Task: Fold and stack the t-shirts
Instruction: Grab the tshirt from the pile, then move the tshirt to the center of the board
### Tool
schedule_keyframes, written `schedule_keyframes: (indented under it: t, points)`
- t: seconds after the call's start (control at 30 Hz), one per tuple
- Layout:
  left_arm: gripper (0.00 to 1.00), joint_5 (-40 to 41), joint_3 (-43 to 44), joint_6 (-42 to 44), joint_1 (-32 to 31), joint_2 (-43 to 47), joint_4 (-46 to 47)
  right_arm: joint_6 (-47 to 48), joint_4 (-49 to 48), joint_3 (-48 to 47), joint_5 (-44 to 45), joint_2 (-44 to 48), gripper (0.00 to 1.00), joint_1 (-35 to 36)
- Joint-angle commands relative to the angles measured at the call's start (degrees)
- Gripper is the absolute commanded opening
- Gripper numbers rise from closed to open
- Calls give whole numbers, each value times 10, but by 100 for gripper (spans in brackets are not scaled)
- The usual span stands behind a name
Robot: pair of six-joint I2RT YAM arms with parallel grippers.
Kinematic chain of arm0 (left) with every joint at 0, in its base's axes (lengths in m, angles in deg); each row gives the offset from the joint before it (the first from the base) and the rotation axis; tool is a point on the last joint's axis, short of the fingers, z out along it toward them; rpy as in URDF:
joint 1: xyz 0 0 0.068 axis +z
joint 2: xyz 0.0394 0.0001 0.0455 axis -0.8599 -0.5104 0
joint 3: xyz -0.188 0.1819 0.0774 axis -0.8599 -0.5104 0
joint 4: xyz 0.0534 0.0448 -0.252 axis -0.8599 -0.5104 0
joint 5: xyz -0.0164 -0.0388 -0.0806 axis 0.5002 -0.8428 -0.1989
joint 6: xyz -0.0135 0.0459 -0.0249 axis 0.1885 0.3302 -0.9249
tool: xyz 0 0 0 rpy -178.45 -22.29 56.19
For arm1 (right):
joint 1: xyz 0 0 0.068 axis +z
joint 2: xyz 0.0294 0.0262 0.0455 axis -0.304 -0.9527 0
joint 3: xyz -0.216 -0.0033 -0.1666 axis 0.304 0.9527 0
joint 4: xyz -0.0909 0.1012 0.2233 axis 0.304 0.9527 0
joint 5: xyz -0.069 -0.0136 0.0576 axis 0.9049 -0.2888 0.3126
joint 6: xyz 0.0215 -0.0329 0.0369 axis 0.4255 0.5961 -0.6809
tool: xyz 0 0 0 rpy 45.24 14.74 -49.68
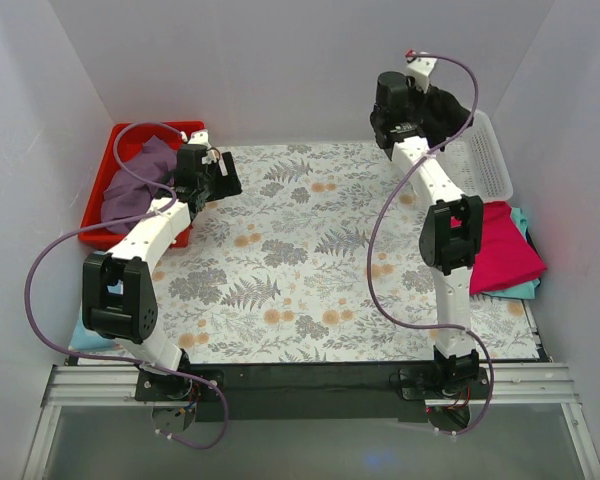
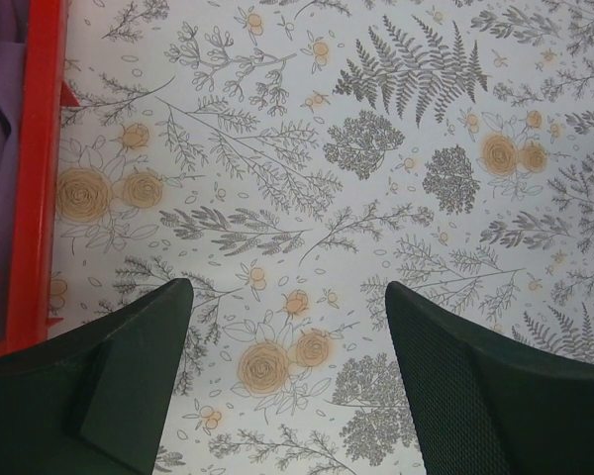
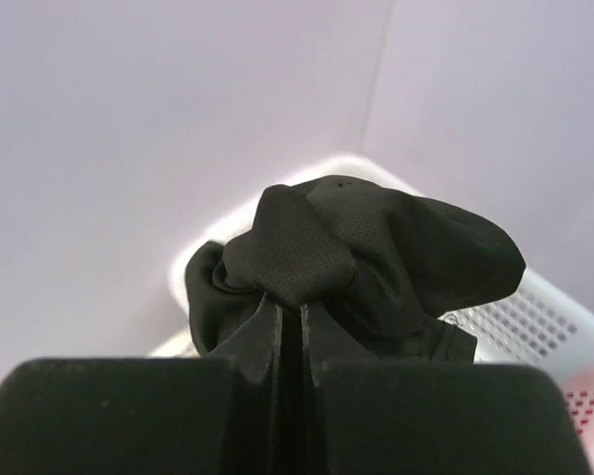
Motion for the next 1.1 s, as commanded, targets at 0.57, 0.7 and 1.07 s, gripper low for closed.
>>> schedule_keyframes:
  t: [0.57, 0.7, 1.07]
  points:
    - [77, 26, -26, 3, -2, 71, 3, 34, 57, 212, -271, 293, 1, 233]
    - [77, 28, -47, -1, -3, 81, 3, -24, 139, 337, -470, 339, 1, 239]
    - [75, -12, -84, -32, -13, 84, -4, -158, 224, 554, -520, 333, 1, 180]
